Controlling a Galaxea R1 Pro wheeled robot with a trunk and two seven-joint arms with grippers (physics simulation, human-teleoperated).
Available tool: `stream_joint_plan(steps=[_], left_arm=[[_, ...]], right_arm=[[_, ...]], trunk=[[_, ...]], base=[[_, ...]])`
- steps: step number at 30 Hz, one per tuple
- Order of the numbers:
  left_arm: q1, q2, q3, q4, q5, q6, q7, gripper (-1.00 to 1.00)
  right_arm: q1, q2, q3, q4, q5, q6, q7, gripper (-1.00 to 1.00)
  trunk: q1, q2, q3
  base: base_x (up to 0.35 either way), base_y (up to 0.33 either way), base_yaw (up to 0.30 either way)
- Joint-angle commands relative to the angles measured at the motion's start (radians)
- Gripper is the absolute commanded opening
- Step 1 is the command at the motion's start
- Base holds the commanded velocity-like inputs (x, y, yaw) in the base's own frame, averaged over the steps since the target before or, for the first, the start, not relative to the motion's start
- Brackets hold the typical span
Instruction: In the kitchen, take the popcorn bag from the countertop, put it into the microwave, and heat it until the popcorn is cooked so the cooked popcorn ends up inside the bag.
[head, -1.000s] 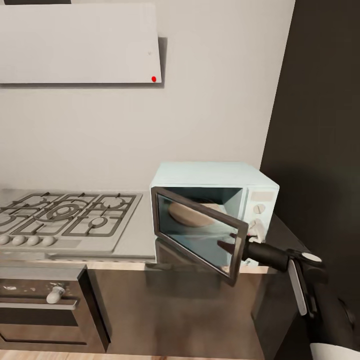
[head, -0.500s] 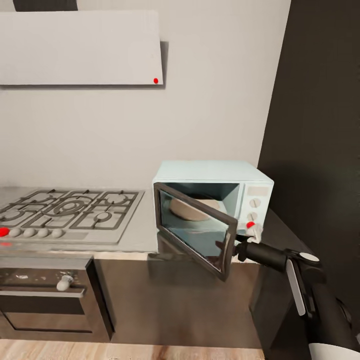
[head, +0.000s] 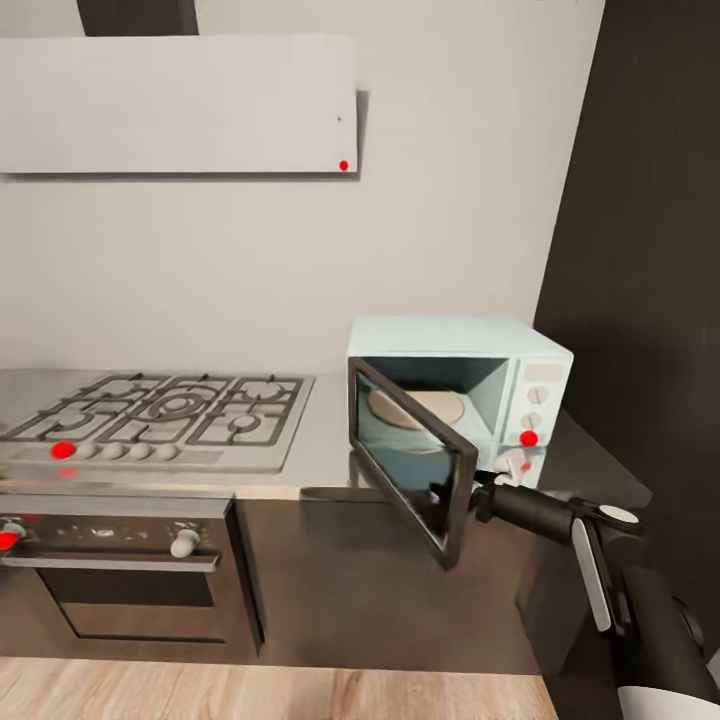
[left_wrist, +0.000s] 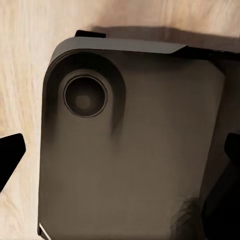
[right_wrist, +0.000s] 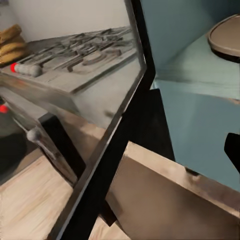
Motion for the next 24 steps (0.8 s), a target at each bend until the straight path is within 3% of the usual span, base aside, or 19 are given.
stream_joint_plan(steps=[1, 24], left_arm=[[0.0, 0.0, 0.001, -0.001, 0.009, -0.001, -0.001, 1.0], [0.0, 0.0, 0.001, -0.001, 0.009, -0.001, -0.001, 1.0]], right_arm=[[-0.001, 0.0, -0.002, -0.001, 0.002, 0.008, 0.006, 1.0], [-0.001, -0.01, -0.011, -0.001, 0.001, 0.012, 0.007, 1.0]], trunk=[[0.0, -0.001, -0.001], [0.0, -0.001, -0.001]], base=[[-0.101, 0.302, 0.0], [-0.101, 0.219, 0.0]])
